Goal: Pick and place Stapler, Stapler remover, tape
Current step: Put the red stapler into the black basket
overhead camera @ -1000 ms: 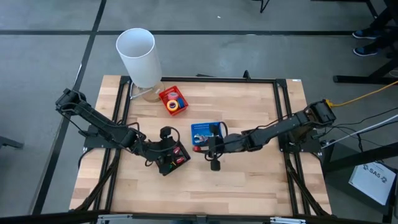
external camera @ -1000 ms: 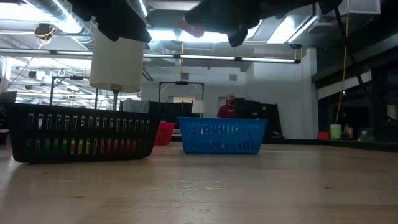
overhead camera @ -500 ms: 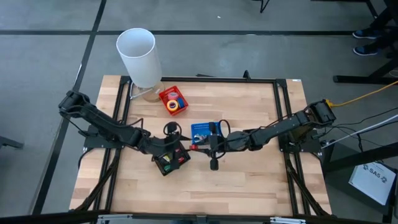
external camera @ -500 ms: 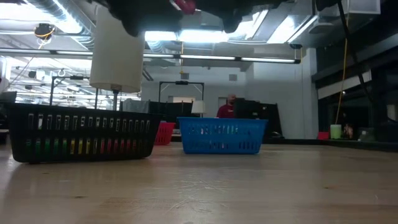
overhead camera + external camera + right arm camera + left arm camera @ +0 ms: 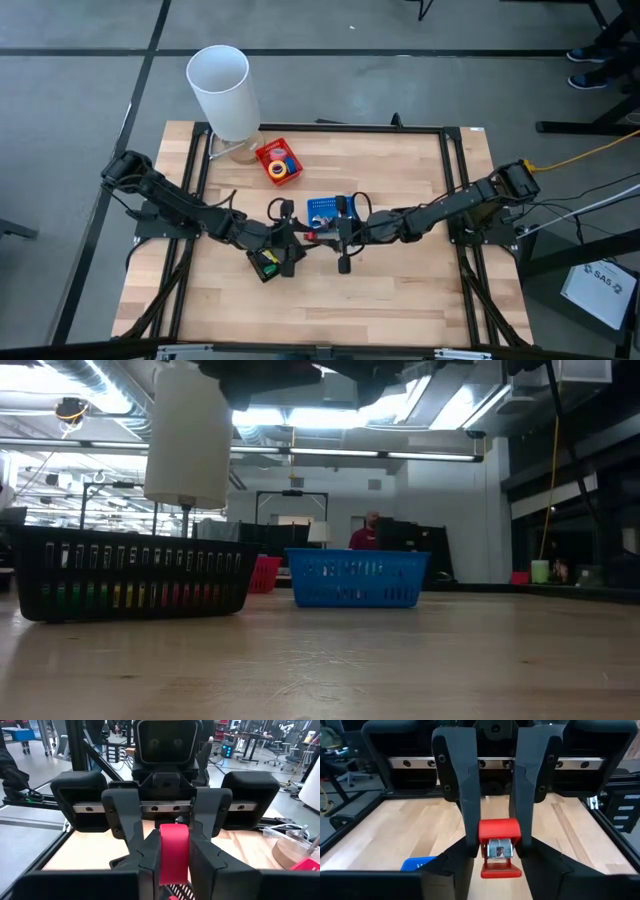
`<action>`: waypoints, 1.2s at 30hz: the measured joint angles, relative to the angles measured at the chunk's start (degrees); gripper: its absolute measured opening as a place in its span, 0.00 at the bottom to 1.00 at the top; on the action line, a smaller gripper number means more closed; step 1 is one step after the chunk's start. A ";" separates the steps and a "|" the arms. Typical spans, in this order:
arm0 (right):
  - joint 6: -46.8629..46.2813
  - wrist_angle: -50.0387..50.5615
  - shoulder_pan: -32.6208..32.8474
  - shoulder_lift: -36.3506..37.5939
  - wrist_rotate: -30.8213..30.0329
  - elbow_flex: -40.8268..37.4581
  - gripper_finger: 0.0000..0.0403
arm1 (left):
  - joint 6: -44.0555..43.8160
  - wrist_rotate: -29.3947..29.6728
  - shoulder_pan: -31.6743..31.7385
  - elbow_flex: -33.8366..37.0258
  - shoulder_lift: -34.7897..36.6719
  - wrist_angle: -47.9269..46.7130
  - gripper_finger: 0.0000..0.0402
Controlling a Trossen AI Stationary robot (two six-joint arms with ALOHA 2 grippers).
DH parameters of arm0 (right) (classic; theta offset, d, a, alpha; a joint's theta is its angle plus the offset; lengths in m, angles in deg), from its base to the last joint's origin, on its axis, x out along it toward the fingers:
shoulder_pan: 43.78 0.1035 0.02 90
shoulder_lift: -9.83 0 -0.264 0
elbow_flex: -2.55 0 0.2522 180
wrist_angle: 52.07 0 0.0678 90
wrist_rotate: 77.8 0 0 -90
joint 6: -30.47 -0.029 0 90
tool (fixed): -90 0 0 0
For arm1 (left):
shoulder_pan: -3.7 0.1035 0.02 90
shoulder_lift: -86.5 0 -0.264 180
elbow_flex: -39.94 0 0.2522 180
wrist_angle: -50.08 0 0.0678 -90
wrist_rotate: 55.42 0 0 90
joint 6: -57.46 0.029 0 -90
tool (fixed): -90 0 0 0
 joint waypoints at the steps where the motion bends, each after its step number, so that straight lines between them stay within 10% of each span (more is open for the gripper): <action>1: -0.02 0.02 0.00 -0.02 0.03 0.00 0.17 | -0.01 0.29 0.00 0.00 0.00 -0.13 0.36; 14: 0.16 -0.01 -0.02 -0.02 -0.01 0.00 0.17 | -0.21 1.89 -0.04 0.00 -0.02 -0.40 0.17; 26: -0.10 2.15 -0.07 0.00 -0.14 0.00 0.51 | -4.09 2.55 -0.04 0.02 0.71 -4.69 0.17; 36: -3.12 13.58 -0.07 5.74 2.51 0.00 0.59 | -14.32 1.90 -1.27 0.04 8.14 -22.92 0.17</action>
